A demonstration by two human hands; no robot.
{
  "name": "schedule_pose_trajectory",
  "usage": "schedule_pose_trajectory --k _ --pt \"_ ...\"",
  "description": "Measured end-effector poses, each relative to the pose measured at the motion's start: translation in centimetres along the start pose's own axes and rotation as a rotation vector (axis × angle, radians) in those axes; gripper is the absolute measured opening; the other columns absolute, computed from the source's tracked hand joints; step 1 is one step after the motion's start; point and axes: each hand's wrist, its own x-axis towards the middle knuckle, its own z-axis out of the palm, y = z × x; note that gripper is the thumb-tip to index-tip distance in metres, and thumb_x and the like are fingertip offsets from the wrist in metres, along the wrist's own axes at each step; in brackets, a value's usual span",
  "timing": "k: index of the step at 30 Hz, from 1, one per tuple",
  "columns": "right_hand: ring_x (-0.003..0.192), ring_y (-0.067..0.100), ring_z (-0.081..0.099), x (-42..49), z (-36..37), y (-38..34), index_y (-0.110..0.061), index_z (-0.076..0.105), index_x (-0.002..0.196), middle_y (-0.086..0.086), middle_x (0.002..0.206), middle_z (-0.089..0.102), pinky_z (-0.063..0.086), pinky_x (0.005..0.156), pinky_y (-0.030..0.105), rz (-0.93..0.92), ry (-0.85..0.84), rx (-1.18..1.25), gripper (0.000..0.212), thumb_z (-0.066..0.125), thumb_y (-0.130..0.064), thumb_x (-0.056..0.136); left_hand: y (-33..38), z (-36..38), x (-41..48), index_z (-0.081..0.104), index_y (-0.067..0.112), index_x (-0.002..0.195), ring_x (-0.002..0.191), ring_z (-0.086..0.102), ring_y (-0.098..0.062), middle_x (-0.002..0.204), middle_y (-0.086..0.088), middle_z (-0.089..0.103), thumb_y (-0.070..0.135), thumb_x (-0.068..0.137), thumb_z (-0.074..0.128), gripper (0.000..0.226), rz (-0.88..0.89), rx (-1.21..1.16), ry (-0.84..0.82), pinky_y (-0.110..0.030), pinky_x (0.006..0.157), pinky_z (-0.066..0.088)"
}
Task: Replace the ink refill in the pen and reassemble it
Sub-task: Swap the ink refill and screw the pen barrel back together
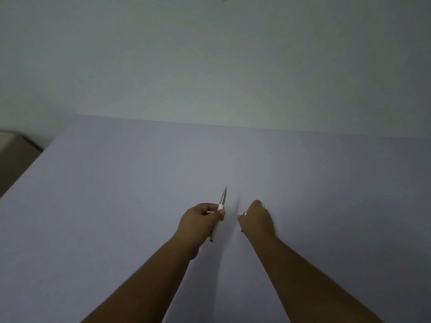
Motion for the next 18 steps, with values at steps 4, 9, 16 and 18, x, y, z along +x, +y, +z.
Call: schedule_pose_trajectory --k 4,9,16,18 --pt "0.078 0.027 0.067 0.0 -2.0 -0.9 -0.003 0.061 0.093 0.009 0.083 0.067 0.057 0.075 0.037 0.026 -0.043 0.339 0.019 0.063 -0.018 0.082 0.3 0.2 0.0 0.07 0.017 0.103 0.083 0.063 -0.018 0.091 -0.001 0.068 0.021 0.084 0.067 0.02 0.003 0.001 -0.026 -0.031 0.075 0.054" --pt "0.067 0.016 0.062 -0.9 -8.0 -3.9 -0.011 0.063 0.085 0.007 0.078 0.065 0.056 0.059 0.027 0.059 -0.141 1.197 0.004 0.067 -0.013 0.085 1.7 0.7 -0.9 0.07 0.019 0.101 0.093 0.06 -0.024 0.101 -0.005 0.066 0.02 0.084 0.066 0.017 0.022 0.021 -0.036 -0.031 0.073 0.05" --pt "0.067 0.017 0.065 -3.1 -13.6 -5.6 -0.005 0.06 0.096 0.008 0.08 0.065 0.057 0.065 0.028 -0.075 -0.19 1.301 0.014 0.067 -0.008 0.085 3.6 1.8 -3.2 0.072 0.023 0.092 0.083 0.057 -0.02 0.095 -0.007 0.067 0.02 0.083 0.066 0.011 0.099 0.045 -0.089 -0.027 0.065 0.049" --pt "0.069 0.018 0.065 -3.5 -14.2 -5.4 -0.004 0.06 0.098 0.009 0.082 0.066 0.057 0.064 0.028 -0.1 -0.197 1.268 0.016 0.067 -0.008 0.084 3.9 2.0 -3.8 0.072 0.025 0.09 0.078 0.057 -0.018 0.091 -0.006 0.067 0.021 0.084 0.065 0.01 0.123 0.047 -0.092 -0.025 0.062 0.048"
